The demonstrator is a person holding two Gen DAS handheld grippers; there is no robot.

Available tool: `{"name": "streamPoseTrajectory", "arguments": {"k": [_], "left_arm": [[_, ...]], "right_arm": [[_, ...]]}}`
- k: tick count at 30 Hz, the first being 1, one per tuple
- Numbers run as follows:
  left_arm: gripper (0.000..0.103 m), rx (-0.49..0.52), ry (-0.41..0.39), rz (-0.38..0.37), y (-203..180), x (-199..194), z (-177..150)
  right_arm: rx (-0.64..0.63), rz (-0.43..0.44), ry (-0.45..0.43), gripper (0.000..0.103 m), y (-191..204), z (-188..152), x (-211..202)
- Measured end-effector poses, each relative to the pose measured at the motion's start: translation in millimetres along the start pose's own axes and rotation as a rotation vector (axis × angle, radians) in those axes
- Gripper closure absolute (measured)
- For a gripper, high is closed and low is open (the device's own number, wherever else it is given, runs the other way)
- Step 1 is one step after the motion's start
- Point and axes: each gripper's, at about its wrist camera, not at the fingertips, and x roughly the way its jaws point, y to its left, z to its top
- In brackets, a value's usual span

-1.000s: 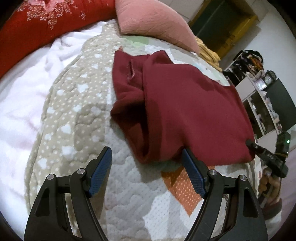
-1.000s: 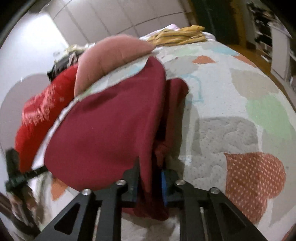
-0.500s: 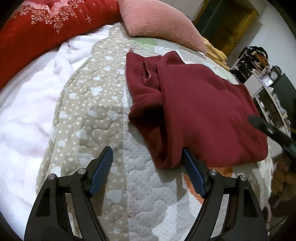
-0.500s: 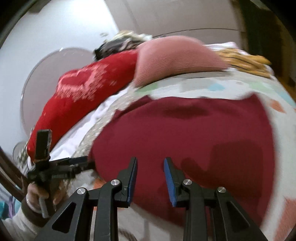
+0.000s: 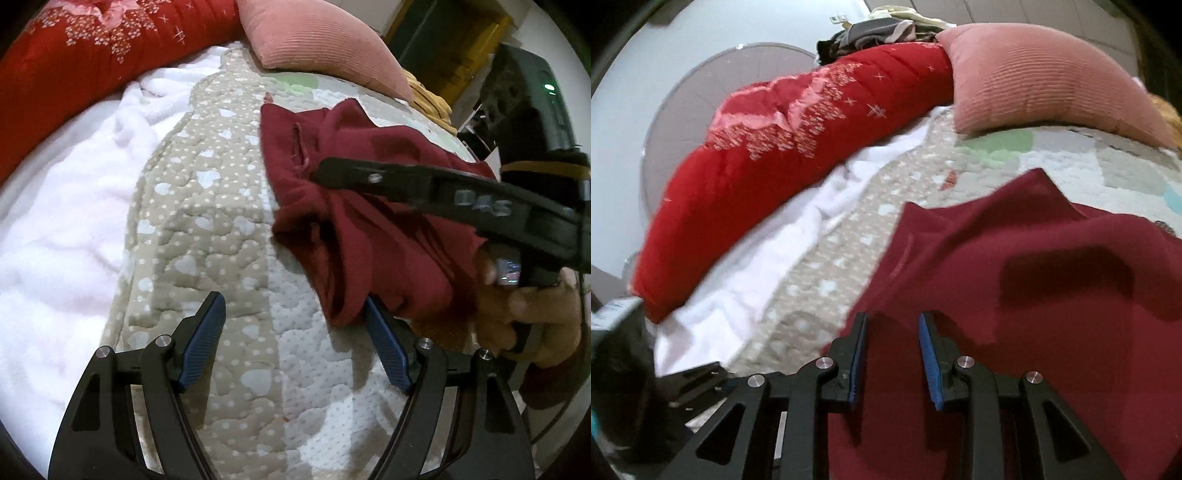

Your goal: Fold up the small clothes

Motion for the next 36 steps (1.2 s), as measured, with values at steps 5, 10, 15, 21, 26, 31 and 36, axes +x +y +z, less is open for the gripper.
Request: {"name": "streamPoseTrajectory", "arguments": {"k": [5,10,15,21,26,31,36], "left_arm": [[0.025,-0.010,-0.003,-0.002,0.0,-1.3,-0.4],[0.025,-0.020,-0.009,0.007,-1.3,-1.3,-0.6],[0.025,-0.026,-0.012,0.008,-1.7,-1.7,-0.6],[0.025,-0.037,-0.021,-0.003,0.3,-3.4,0.0],[0.025,-0.059,-0.038,-0.021,4.0,-6.0,1.6],[0.025,-0.060,-0.041,-0.019,2.9,-6.0,1.6],[0.025,-0.086,-0.063,-0.078,5.8,-9.6,3.8]], "right_arm": [[-0.040,-0.051,-0.042,0.075,8.8,0.6,-18.9],[-0.060,-0.145,-0.041,0.075,11.3,2.8,-12.9],[-0.026,-0.203,-0.026,0.075,-1.0,7.6,10.3],[-0.025,-0.199,0.004,0.075,-3.8,15.7,18.3],[-0.008,-0.179,0.006,0.074,-7.9,14.5,15.6],[0.015,-0.156,-0.008,0.073,-11.8,11.2,17.1],[0.023,-0.153,-0.021,0.073,-6.5,14.9,8.1]]}}
